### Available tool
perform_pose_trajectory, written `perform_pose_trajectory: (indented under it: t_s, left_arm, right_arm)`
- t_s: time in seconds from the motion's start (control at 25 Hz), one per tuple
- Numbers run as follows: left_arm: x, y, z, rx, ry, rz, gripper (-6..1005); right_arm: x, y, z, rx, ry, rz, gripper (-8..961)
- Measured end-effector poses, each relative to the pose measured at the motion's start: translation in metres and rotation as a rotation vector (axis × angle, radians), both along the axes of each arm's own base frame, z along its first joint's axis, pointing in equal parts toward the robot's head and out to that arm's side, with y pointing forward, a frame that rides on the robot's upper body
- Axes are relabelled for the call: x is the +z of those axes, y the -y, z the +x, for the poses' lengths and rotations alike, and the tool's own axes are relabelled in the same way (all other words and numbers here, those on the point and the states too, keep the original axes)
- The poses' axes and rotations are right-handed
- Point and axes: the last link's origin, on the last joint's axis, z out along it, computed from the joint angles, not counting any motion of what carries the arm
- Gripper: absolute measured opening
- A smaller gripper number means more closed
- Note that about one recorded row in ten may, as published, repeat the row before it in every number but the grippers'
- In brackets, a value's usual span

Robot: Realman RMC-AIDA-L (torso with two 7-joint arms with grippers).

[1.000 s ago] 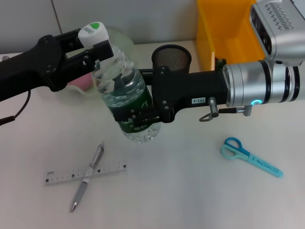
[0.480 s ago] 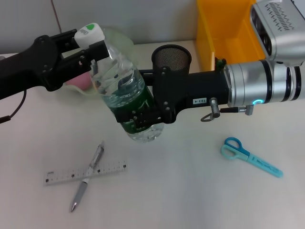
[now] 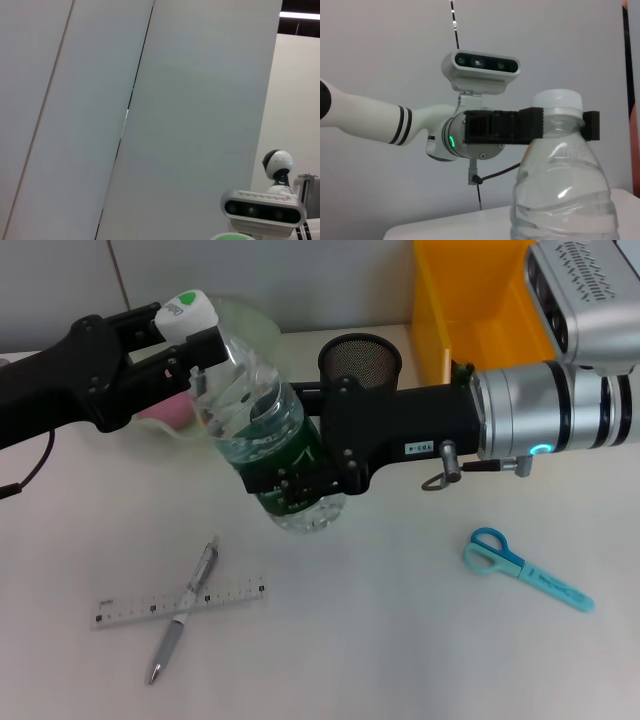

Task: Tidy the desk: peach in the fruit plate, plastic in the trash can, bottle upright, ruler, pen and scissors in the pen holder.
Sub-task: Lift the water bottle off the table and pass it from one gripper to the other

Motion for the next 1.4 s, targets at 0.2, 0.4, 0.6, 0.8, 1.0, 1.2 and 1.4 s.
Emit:
perform_pose_trajectory:
  t_s: [0.2,0.4,0.6,0.8,1.0,1.2,1.4]
  left_arm:
    - [-0.001,0.000,0.002,-0.007,0.004,-0.011,447]
    - [-0.002,0.002,0.003,-0.014,0.009,-0.021,448]
    - [-0.003,0.003,0.004,-0.018,0.014,-0.025,448]
    - [-0.003,0.002,0.005,-0.017,0.014,-0.025,448]
    - [-0.004,0.001,0.005,-0.009,0.010,-0.020,446]
    - [-0.004,0.000,0.005,-0.010,0.008,-0.016,446]
    - [-0.003,-0.003,0.004,-0.002,0.000,-0.005,445]
  right_arm:
    - [-0.001,-0.002,-0.003,0.012,0.014,0.005,763]
    - [-0.003,-0.005,-0.005,0.013,0.033,0.013,763]
    - [-0.005,-0.007,-0.008,0.015,0.046,0.023,763]
    - [-0.007,-0.009,-0.010,0.019,0.053,0.028,763]
    - [-0.008,-0.009,-0.012,0.029,0.064,0.031,763]
    - [-0.007,-0.010,-0.012,0.033,0.064,0.034,763]
    - [-0.005,-0.009,-0.012,0.035,0.063,0.040,763]
